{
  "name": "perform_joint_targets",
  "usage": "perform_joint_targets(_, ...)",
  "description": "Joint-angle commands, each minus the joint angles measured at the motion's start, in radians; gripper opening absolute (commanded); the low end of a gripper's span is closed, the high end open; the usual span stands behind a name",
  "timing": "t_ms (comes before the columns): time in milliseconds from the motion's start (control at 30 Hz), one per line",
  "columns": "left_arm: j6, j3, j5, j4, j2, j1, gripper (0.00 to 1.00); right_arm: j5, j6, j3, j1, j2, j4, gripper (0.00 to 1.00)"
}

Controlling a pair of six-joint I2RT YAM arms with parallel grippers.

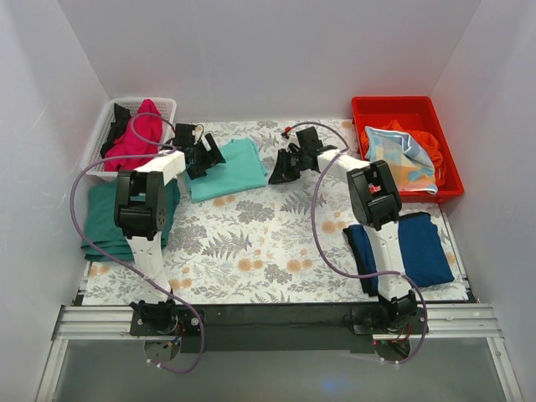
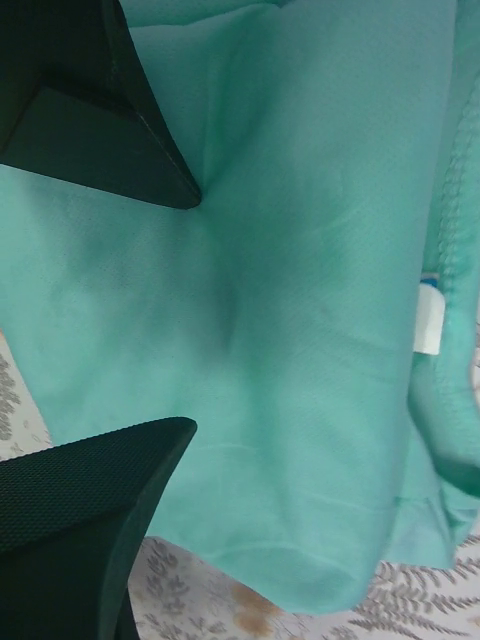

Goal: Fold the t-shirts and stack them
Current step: Smooth out wrinkles on the folded tshirt

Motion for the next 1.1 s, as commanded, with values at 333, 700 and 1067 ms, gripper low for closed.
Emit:
perform_joint_targets(333,0.177,-0.153,0.088,-0.119,-0.072,-0.083,0.86,0.369,-0.199,-0.32,-0.009,-0.272,-0.267,0.22)
perform_joint_targets(700,0.271,-0.027,-0.038,-0.231,0.095,-0.231,0.87,0.528,-0.202,-0.253,-0.01,-0.467,-0.308,0.21)
perform_joint_targets(1067,0.326,-0.164,0.027,-0.209,-0.026,-0.397,0.88,0.567,-0.205,-0.136,-0.012,-0.459,-0.361,0.21)
